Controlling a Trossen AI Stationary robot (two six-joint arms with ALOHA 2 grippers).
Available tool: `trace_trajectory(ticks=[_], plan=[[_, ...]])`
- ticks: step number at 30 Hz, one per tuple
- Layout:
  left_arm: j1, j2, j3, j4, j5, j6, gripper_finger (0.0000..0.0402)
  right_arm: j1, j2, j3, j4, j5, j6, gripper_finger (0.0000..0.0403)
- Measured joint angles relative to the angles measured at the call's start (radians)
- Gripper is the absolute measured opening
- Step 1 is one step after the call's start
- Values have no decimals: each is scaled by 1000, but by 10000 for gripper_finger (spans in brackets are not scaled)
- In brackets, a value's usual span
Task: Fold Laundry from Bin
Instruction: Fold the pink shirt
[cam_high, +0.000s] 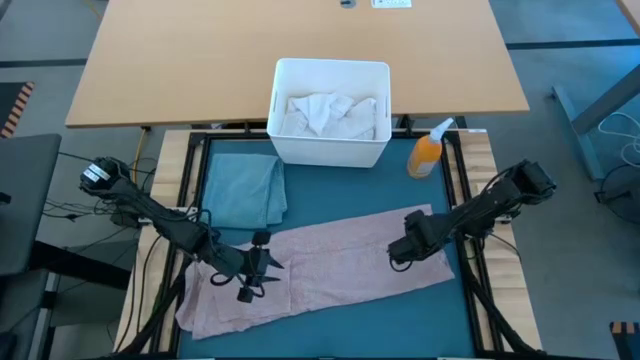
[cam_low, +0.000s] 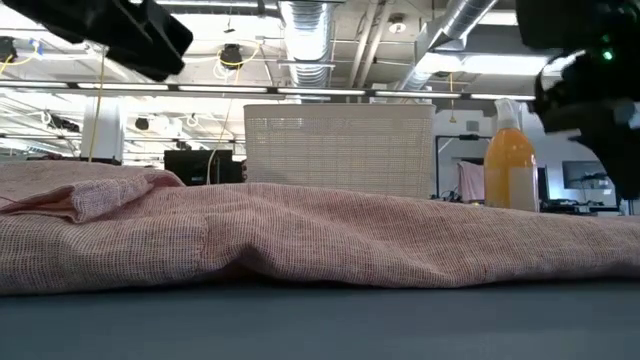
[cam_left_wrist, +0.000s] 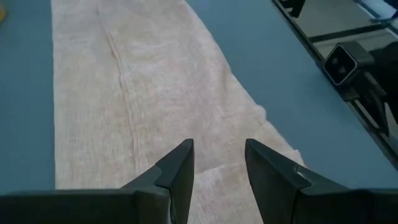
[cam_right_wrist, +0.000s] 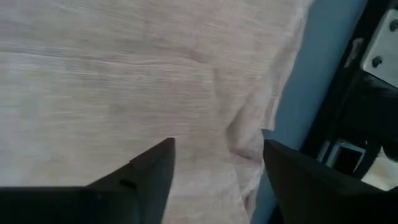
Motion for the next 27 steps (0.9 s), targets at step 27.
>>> trace_trajectory(ticks=[27], plan=[[30,0,-6,-2,60,-65,134,31,-115,-373,394,94,102,231]])
